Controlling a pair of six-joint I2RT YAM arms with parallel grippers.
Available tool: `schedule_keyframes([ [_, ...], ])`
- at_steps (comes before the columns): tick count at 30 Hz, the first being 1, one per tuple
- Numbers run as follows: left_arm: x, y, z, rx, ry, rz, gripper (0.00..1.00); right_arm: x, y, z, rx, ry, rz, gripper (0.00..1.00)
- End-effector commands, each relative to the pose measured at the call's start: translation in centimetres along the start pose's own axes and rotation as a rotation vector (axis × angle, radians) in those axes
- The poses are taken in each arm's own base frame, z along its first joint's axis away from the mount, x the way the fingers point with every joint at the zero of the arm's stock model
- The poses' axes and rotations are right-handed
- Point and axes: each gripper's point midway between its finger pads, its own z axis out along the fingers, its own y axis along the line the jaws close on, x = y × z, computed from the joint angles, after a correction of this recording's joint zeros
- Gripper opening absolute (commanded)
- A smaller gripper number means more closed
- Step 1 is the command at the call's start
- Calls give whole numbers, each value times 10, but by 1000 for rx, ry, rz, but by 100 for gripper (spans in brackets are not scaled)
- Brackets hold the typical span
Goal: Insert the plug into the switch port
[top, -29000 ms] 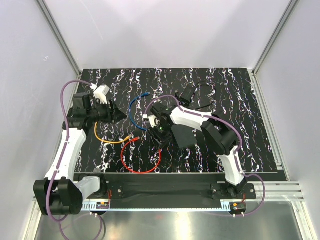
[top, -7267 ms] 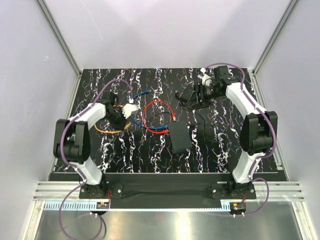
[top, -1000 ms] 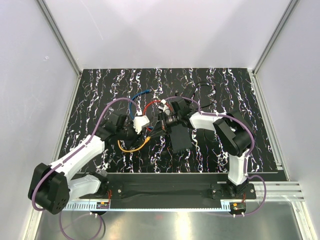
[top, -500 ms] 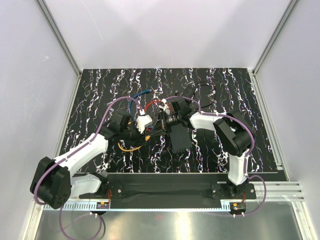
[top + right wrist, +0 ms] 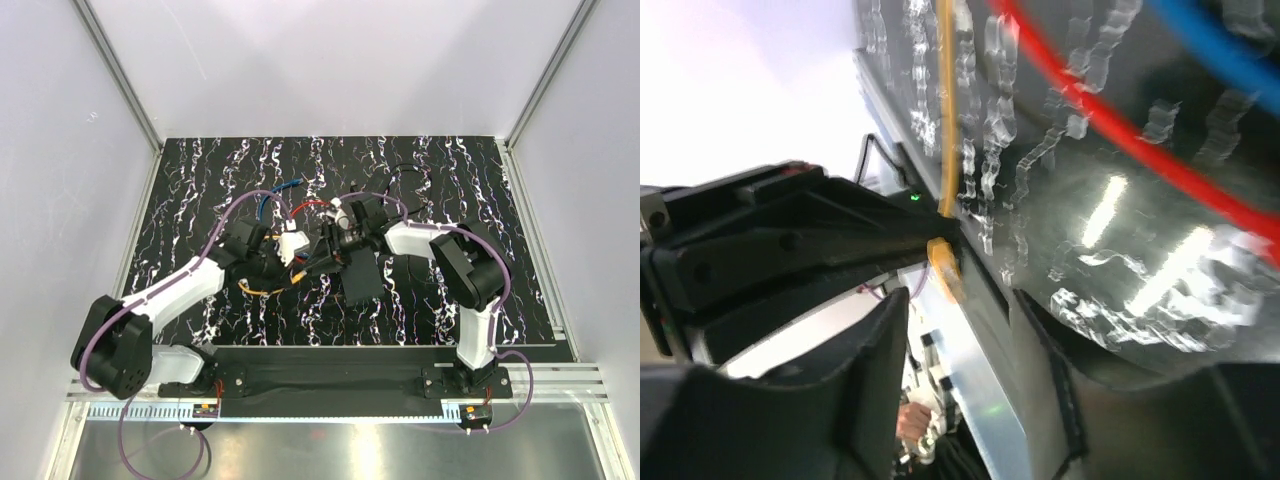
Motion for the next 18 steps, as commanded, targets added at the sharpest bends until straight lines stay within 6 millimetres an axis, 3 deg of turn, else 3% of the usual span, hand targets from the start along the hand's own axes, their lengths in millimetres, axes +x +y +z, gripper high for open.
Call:
schedule_keyframes([
  [1, -9, 6, 0, 11, 15, 106, 0, -14, -7, -30, 54, -29, -36, 53],
  [9, -18, 20, 27, 46, 100, 150, 0, -35, -40, -107, 315, -93, -248, 53],
  [12, -27, 24, 38, 46, 121, 174, 0, -35, -67, -134, 466, -73, -273, 53],
  [16, -37, 28, 52, 37, 142, 218, 0, -43, -93, -153, 551, -54, -254, 57],
  [18, -40, 24, 58, 46, 160, 246, 0, -44, -104, -152, 576, -33, -219, 57],
])
